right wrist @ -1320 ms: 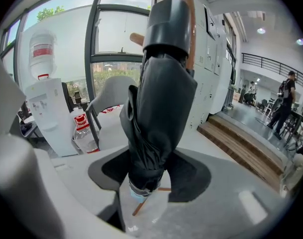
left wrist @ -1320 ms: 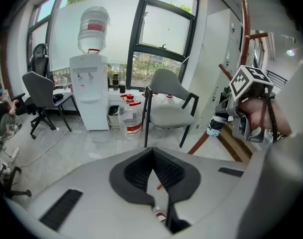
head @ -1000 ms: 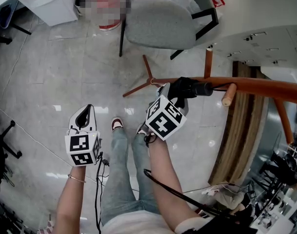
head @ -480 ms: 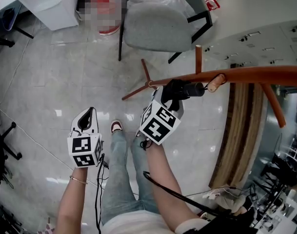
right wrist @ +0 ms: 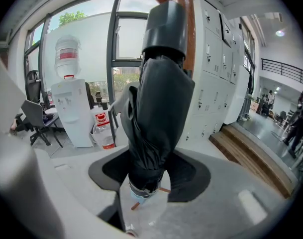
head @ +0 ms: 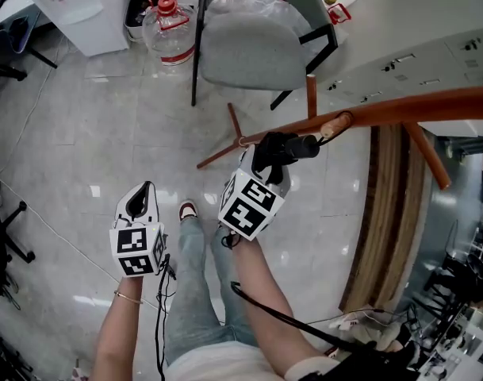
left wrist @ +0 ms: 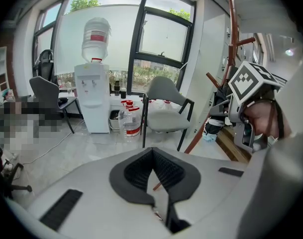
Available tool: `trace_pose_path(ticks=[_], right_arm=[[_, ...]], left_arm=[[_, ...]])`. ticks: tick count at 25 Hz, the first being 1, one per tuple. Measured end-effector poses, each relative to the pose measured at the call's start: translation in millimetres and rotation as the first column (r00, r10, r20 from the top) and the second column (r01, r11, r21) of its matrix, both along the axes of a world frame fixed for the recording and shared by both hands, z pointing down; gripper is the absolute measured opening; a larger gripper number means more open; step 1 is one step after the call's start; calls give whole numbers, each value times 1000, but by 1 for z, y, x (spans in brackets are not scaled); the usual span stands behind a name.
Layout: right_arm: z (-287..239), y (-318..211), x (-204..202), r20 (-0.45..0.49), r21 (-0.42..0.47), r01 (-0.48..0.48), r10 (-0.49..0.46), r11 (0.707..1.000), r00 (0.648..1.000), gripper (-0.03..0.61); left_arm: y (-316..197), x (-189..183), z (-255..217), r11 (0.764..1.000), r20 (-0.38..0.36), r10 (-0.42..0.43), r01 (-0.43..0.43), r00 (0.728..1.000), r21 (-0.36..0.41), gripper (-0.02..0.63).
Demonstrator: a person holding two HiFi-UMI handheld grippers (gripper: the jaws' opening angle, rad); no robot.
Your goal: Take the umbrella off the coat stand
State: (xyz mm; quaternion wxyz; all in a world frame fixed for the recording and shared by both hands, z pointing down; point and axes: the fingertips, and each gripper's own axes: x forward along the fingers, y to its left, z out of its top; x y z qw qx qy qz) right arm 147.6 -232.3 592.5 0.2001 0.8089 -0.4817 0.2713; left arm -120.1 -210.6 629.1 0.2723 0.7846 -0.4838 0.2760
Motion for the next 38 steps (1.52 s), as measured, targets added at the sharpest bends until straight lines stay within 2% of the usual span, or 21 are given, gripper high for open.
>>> trace_pose_path(ticks=[17, 23, 27, 34, 38], right_arm=[[-27, 20, -24, -8, 13, 110, -110, 994, 994, 213], [-39, 29, -38, -15, 8, 185, -185, 983, 983, 215], [-48, 35, -50, 15, 17, 225, -225, 974, 974, 213], [-76, 45, -58, 22, 28, 340, -341, 940, 940, 215], [-95, 48, -68, 41, 31, 449, -450, 893, 892, 215]], left_arm=[[19, -4, -27, 998, -29, -52, 53, 998, 34, 2], [28, -9, -40, 996, -32, -81, 83, 996, 45, 2], [30, -11, -52, 992, -47, -111, 113, 993, 58, 2], [35, -3, -86, 984, -57, -141, 146, 988, 99, 2], [39, -1, -112, 976, -76, -167, 176, 983, 126, 2]])
